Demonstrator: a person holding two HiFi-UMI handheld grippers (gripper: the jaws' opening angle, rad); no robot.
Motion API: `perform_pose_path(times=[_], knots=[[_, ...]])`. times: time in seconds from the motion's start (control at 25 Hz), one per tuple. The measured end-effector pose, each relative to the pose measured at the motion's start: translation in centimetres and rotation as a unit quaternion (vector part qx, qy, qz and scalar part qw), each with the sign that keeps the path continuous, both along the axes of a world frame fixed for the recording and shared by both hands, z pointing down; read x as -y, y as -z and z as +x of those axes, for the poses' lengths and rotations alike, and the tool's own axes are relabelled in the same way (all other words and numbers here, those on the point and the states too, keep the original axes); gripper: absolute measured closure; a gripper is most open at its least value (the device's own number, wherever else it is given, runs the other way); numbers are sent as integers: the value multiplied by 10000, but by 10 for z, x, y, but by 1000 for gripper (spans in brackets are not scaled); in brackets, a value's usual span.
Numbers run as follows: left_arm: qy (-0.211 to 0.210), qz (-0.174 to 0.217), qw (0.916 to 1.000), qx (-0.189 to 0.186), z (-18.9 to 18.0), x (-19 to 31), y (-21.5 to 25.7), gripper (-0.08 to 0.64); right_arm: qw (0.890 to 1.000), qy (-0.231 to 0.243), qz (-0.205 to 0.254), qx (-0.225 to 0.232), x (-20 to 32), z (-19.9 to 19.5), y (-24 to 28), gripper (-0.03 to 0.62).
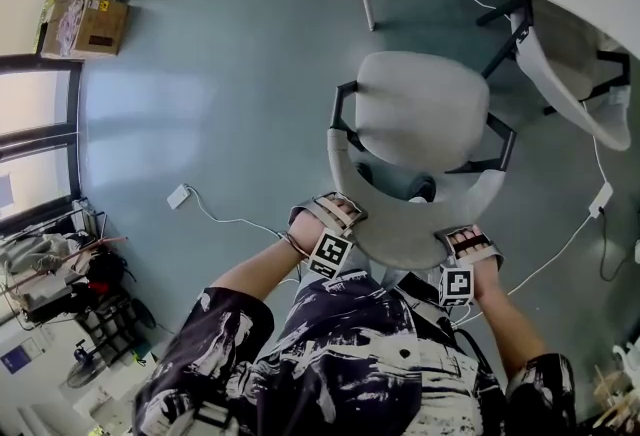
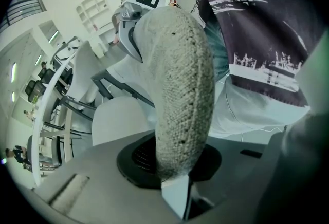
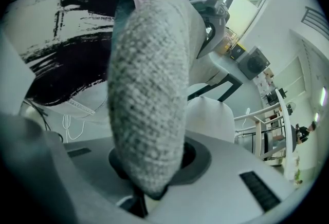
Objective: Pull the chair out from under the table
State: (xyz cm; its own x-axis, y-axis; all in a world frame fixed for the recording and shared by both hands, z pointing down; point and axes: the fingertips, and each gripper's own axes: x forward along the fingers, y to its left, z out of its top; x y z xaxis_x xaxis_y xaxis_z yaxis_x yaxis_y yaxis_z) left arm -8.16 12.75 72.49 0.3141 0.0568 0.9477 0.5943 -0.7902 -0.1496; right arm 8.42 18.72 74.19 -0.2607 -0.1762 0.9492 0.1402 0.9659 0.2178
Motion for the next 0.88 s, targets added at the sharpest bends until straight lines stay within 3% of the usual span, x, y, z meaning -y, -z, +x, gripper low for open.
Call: perform_pose_path(times=[0.16,0.32,0.44,0.56,0.64,0.72,0.76,0.8,0.84,0.88], knots=[[-46,-26,10000,3,0,-1,-1,492,9999,92,78,-6,0,-1,0,537],[-70,-96,9997,-230,2,-3,-3,462,9998,161,-111,43,-10,0,-3,474],[457,-112,9972,-577,-4,2,5,433,9992,48,-333,207,-22,9,1,375],[1165,-64,9906,-715,-25,18,23,419,9980,-258,-393,414,-28,31,24,348],[1715,39,9827,-697,-50,37,39,465,9966,-649,-300,402,-21,57,47,348],[2466,167,9657,-799,-73,69,65,480,9889,-1399,-132,489,0,86,79,349],[2955,207,9500,-984,-79,90,83,492,9799,-1890,33,644,20,98,100,366],[3498,213,9276,-1293,-80,115,105,492,9663,-2396,241,903,45,106,124,376],[4046,176,8979,-1727,-75,143,131,500,9469,-2906,456,1296,75,110,149,390],[4537,97,8619,-2261,-65,171,161,501,9194,-3409,636,1853,109,109,177,403]])
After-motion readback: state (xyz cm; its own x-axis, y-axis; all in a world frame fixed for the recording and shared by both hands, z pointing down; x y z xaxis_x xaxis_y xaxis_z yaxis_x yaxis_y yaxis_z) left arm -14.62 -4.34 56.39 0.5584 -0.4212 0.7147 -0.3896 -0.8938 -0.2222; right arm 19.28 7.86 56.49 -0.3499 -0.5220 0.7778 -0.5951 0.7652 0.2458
